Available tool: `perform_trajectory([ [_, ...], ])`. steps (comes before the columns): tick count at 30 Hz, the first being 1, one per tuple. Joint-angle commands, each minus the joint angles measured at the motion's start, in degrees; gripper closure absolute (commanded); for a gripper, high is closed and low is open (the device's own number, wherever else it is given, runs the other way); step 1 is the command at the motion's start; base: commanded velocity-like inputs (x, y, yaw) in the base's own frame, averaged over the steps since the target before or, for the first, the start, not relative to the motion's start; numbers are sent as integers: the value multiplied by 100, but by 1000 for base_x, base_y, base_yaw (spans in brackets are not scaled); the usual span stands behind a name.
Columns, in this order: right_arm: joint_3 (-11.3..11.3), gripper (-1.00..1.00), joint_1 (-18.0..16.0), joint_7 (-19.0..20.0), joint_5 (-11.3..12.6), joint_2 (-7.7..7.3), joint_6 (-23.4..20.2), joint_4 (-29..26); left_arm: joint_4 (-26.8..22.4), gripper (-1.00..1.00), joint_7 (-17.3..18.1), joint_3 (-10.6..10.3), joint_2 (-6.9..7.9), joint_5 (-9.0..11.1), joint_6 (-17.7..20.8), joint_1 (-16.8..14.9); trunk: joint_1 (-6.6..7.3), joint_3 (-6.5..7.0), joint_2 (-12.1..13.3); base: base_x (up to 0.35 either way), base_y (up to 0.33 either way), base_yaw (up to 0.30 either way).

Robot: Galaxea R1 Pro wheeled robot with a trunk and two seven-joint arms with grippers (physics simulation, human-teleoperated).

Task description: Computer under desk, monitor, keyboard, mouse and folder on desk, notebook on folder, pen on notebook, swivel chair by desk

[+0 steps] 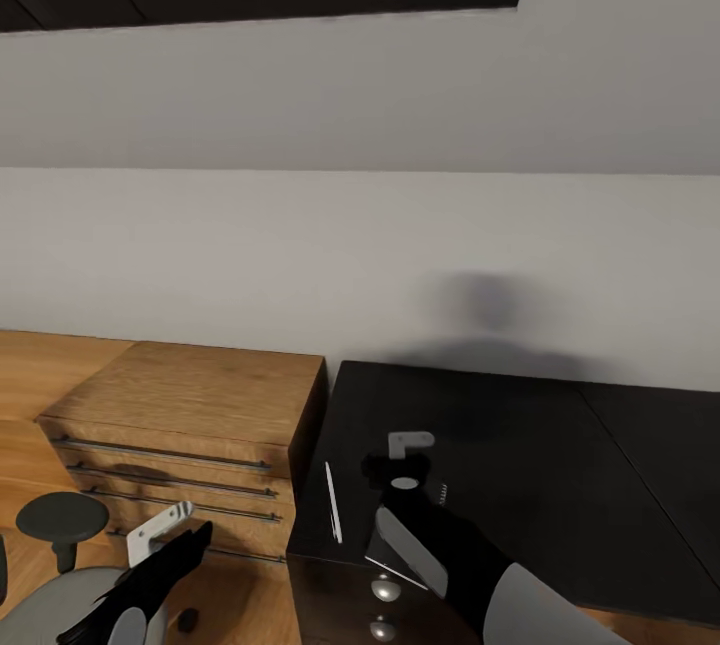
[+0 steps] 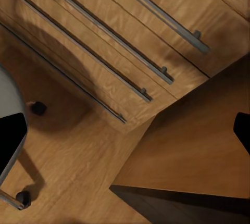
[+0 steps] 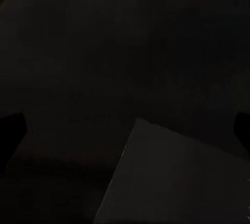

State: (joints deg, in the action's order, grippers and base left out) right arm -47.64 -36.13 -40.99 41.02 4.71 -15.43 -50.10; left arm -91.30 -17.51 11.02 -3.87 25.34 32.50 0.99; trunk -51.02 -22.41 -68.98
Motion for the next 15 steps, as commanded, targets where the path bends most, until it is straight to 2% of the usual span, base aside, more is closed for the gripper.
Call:
perform_trajectory([
  [1,-77,-100,-8,-18,19,-3,-31,-5,-22,-100,-43,10,-2,73,19,-1,-1,-6,-4,0,0,3],
  [4,-329,-100,-8,54,7,-12,-31,-1,-61,-100,-45,28,-5,114,19,1,-45,-42,-84,0,0,1],
  [15,-399,-100,-8,72,3,-29,-30,0,-79,-100,-42,32,-15,128,19,-2,-286,-239,-526,0,0,0],
])
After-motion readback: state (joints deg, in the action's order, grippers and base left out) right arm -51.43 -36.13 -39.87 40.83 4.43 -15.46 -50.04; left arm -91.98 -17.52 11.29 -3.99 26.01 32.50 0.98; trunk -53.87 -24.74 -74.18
